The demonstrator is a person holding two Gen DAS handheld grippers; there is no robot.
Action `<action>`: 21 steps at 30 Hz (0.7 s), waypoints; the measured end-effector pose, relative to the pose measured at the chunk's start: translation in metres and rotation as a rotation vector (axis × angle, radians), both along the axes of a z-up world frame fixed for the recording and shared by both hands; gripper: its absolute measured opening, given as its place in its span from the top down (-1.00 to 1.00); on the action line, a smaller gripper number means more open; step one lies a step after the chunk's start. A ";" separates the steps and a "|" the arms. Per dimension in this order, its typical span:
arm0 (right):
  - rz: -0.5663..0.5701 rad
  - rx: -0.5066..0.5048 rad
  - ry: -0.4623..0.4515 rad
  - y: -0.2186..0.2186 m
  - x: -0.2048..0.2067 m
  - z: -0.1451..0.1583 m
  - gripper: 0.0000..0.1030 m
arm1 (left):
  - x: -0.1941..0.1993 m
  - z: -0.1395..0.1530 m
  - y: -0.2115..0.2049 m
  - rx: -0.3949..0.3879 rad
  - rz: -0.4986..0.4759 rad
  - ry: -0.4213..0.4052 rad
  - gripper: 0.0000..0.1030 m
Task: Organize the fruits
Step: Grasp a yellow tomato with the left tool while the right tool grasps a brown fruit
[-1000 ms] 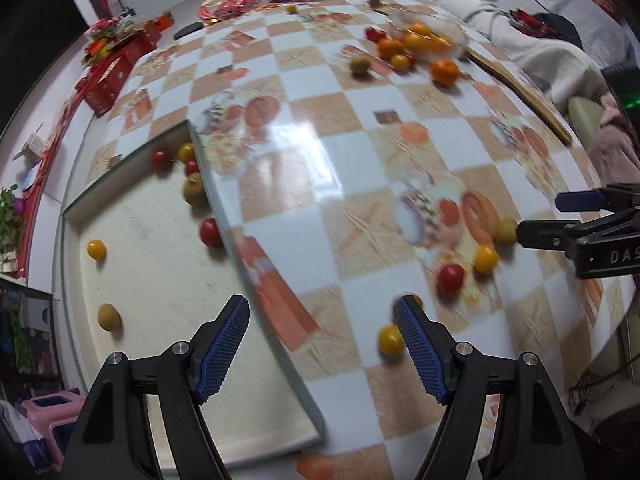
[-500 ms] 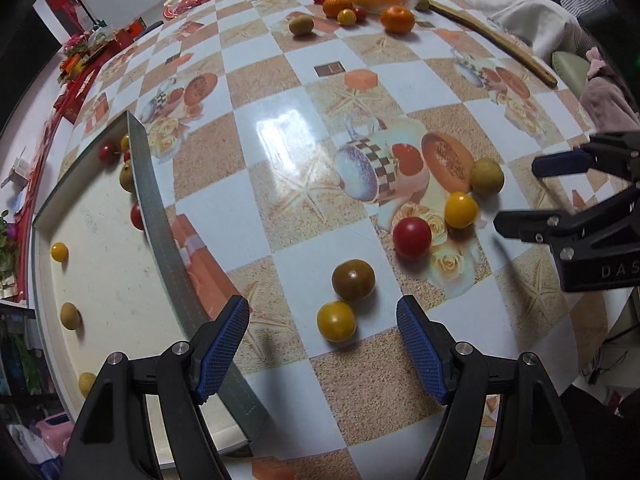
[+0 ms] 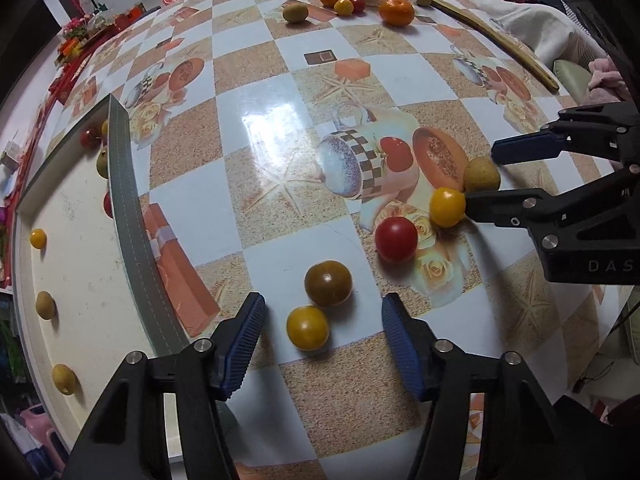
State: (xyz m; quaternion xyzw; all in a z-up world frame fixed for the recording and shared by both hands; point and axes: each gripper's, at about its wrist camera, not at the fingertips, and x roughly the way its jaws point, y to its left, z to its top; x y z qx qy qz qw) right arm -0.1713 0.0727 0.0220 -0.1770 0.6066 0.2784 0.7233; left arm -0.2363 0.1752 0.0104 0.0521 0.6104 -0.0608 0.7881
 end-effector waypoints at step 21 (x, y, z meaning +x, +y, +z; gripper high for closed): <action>-0.230 0.175 0.151 -0.031 0.019 0.009 0.42 | 0.006 0.004 0.023 -0.169 0.099 0.054 0.48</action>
